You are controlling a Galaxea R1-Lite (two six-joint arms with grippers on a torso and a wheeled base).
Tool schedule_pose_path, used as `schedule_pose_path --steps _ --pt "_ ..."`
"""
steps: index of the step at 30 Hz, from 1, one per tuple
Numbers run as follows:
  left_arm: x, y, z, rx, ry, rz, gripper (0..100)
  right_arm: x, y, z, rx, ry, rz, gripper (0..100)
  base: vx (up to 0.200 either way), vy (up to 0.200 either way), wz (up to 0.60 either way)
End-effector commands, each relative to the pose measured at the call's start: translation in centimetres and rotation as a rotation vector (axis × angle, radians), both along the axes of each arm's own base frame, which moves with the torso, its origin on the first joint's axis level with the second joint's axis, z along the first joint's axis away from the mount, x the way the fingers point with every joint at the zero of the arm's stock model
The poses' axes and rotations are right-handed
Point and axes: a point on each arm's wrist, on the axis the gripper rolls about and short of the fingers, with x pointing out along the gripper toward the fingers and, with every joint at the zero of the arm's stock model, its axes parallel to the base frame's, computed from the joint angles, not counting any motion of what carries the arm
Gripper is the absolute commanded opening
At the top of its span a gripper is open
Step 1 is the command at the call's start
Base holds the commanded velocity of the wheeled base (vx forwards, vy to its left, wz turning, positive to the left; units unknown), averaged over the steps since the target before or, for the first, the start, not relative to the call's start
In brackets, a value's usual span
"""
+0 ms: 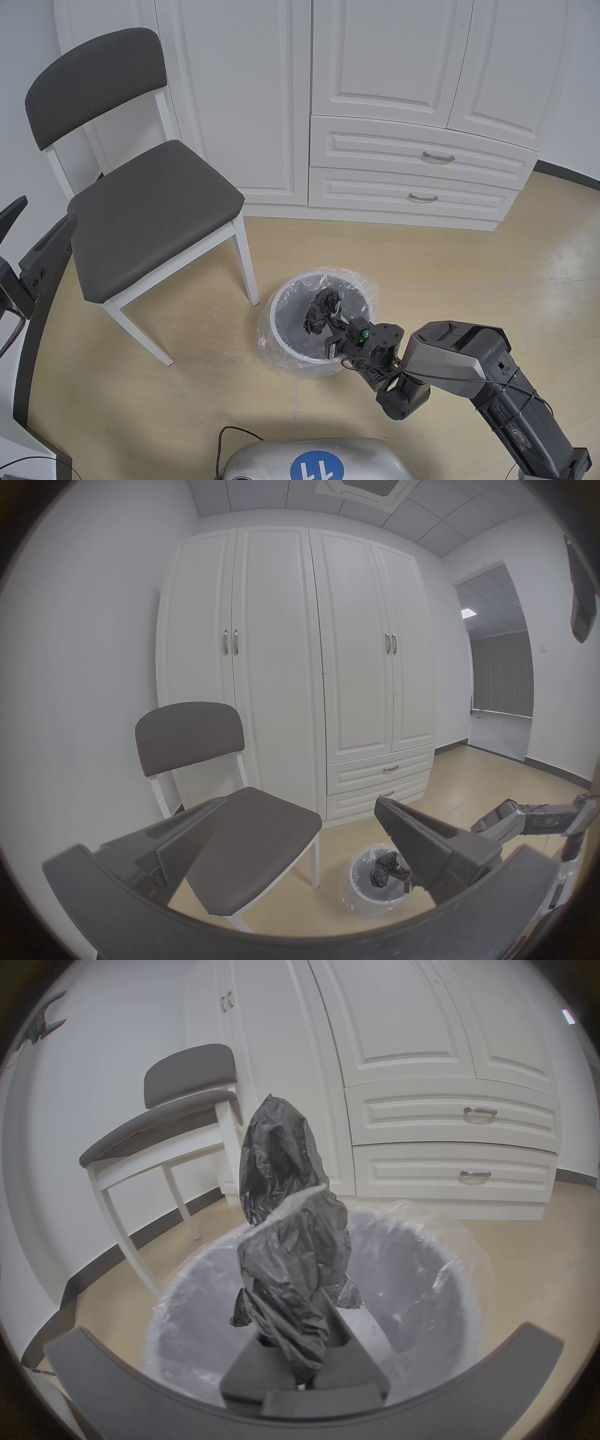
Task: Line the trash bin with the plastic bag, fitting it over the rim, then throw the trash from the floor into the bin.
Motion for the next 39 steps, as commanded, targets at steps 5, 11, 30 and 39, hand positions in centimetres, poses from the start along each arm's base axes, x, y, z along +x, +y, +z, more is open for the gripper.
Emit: schedule_pose_path --steps 5,11,30,39 --pt "0.0 0.0 0.0 -0.001 -0.003 0.0 100 0.2 0.5 -0.4 0.033 -0.018 -0.002 0 0.0 0.0 0.0" --pt "0.0 0.0 0.0 0.0 0.0 0.0 100 0.3 0.4 -0.6 0.033 -0.015 -0.013 0 0.0 0.0 0.0" --pt "-0.1 0.1 0.1 -0.001 -0.007 0.002 100 0.5 0.3 -0.7 0.034 -0.02 -0.014 0 0.0 0.0 0.0" --pt "-0.3 0.2 0.2 -0.005 -0.016 0.002 100 0.5 0.3 -0.6 0.039 -0.019 -0.016 0 0.0 0.0 0.0"
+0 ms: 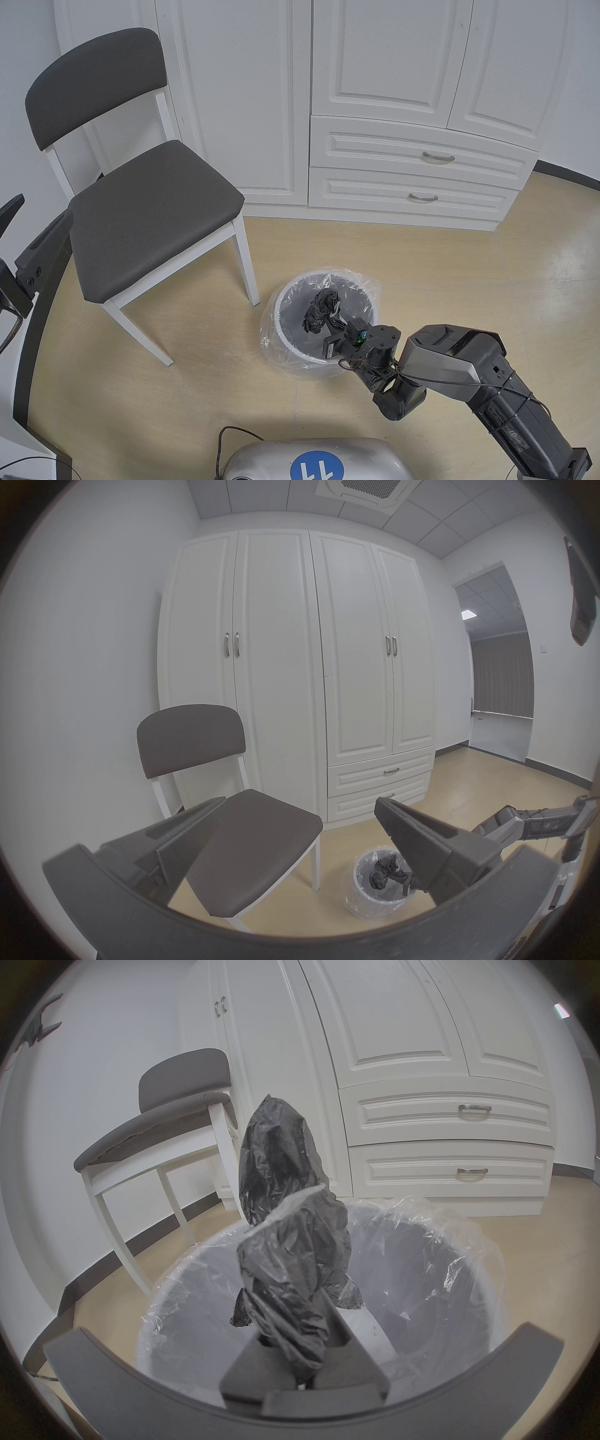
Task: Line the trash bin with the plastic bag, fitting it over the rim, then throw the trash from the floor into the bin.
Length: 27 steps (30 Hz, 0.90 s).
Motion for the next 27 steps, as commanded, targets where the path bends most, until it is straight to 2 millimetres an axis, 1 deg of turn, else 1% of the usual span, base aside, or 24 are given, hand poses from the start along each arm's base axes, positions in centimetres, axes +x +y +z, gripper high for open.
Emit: schedule_pose_path --steps 1,6,9,10,14,15,18,20,22,24,25,26,27 --pt "-0.1 0.1 0.1 0.0 -0.005 0.001 100 -0.1 0.0 0.1 0.007 -0.013 0.001 0 0.0 0.0 0.0" --pt "-0.1 0.0 0.0 0.0 -0.003 0.001 100 0.0 0.0 0.1 0.002 -0.016 0.001 0 0.0 0.0 0.0" --pt "-0.1 0.1 0.1 0.0 -0.005 0.001 100 -0.2 0.3 0.6 -0.009 -0.029 0.003 0 0.0 0.0 0.0" --pt "-0.1 0.1 0.1 0.0 -0.005 0.001 100 -0.3 0.5 2.6 -0.008 -0.06 0.003 0 0.0 0.0 0.0" --pt "-0.1 0.1 0.1 -0.001 -0.006 0.001 100 -2.4 0.8 8.6 0.01 -0.095 0.011 0 0.0 0.0 0.0" --pt "-0.1 0.1 0.1 -0.001 -0.006 0.001 100 -3.0 0.8 9.8 0.015 -0.1 0.017 0 0.0 0.0 0.0" --pt "-0.1 0.1 0.0 0.0 -0.005 -0.001 100 -4.2 0.2 11.9 0.015 -0.102 0.023 0 0.0 0.0 0.0" --pt "-0.1 0.1 0.0 0.0 -0.005 -0.001 100 -4.3 0.1 12.1 0.017 -0.102 0.025 0 0.0 0.0 0.0" --pt "-0.1 0.1 0.0 0.005 -0.006 0.001 100 -4.2 0.2 11.8 0.016 -0.083 0.028 0 0.0 0.0 0.0" --pt "-0.1 0.1 0.0 0.022 -0.009 0.006 100 -4.0 0.4 10.5 0.004 -0.013 0.031 0 0.0 0.0 0.0" --pt "-0.1 0.1 0.0 0.022 -0.009 0.006 100 -4.0 0.4 10.5 0.004 -0.013 0.031 0 0.0 0.0 0.0" --pt "-0.1 0.1 0.0 0.023 -0.009 0.006 100 -3.6 0.7 9.5 0.012 0.038 0.029 0 0.0 0.0 0.0" --pt "-0.1 0.0 0.0 0.023 -0.009 0.005 100 -3.3 0.8 9.0 0.018 0.059 0.025 0 0.0 0.0 0.0"
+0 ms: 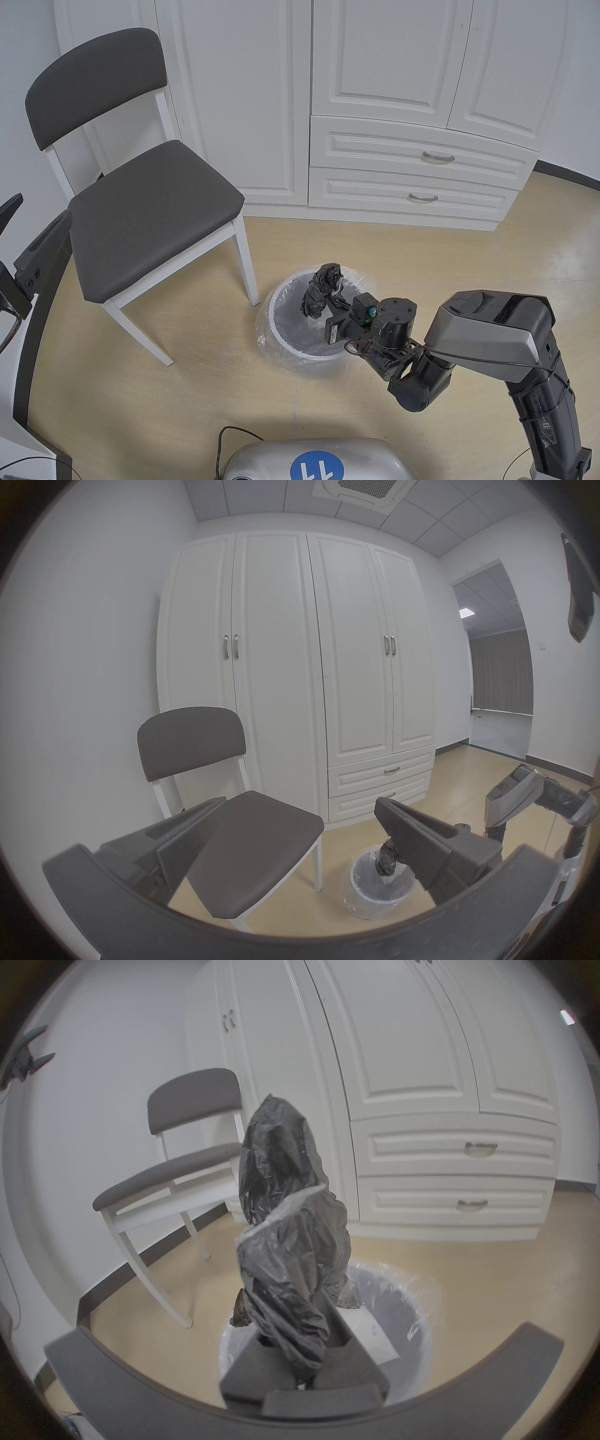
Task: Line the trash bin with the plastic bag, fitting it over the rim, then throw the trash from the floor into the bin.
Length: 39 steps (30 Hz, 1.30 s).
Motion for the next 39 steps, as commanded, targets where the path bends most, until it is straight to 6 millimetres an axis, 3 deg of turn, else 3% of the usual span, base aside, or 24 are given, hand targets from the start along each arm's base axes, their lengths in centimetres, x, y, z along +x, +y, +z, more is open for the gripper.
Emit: schedule_pose_path --steps 1,6,10,24,25,39 --pt "0.0 0.0 -0.1 0.009 -0.001 0.002 100 0.5 0.7 -0.2 0.029 0.049 0.002 0 0.0 0.0 0.0" --pt "0.0 0.0 -0.1 0.01 0.002 0.003 100 2.6 1.5 -4.5 0.094 0.096 -0.015 0 0.0 0.0 0.0" --pt "0.0 0.0 -0.1 0.012 0.003 0.004 100 3.2 1.5 -6.7 0.104 0.108 -0.022 0 0.0 0.0 0.0" --pt "0.0 0.0 -0.1 0.01 -0.002 0.004 100 3.1 1.4 -7.2 0.097 0.121 -0.025 0 0.0 0.0 0.0" --pt "0.0 0.0 -0.1 0.011 0.0 0.004 100 3.1 1.4 -7.2 0.099 0.119 -0.025 100 0.0 0.0 0.0" --pt "0.0 0.0 -0.1 0.01 -0.002 0.004 100 3.2 1.4 -5.9 0.121 0.084 -0.023 100 0.0 0.0 0.0"
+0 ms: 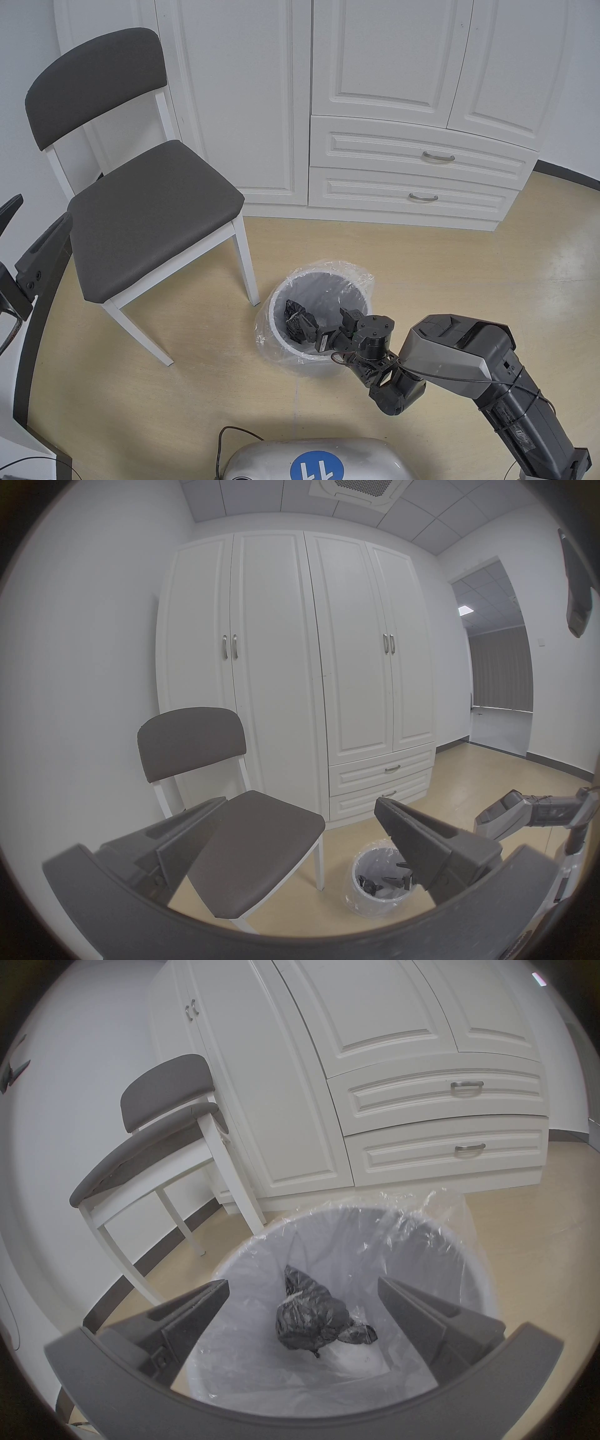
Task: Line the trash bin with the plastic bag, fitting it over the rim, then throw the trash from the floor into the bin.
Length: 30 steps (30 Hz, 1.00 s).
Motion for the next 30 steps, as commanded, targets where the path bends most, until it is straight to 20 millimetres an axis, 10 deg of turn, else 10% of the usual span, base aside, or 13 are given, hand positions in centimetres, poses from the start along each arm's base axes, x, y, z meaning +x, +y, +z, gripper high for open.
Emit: schedule_pose_path --steps 1,7,16,30 --pt "0.0 0.0 0.0 -0.001 -0.001 0.0 100 0.0 0.0 1.4 0.013 -0.03 -0.001 100 0.0 0.0 0.0" --pt "0.0 0.0 -0.1 0.002 0.004 -0.001 100 -2.0 -1.6 5.6 -0.113 -0.031 -0.002 100 0.0 0.0 0.0" --pt "0.6 -0.3 -0.8 0.018 0.044 -0.002 100 -6.2 -9.7 12.2 -0.525 -0.048 -0.109 100 0.0 0.0 0.0" --pt "2.6 -0.4 -2.5 0.061 0.143 0.062 100 -9.7 -21.0 12.0 -0.398 0.051 -0.436 100 0.0 0.0 0.0"
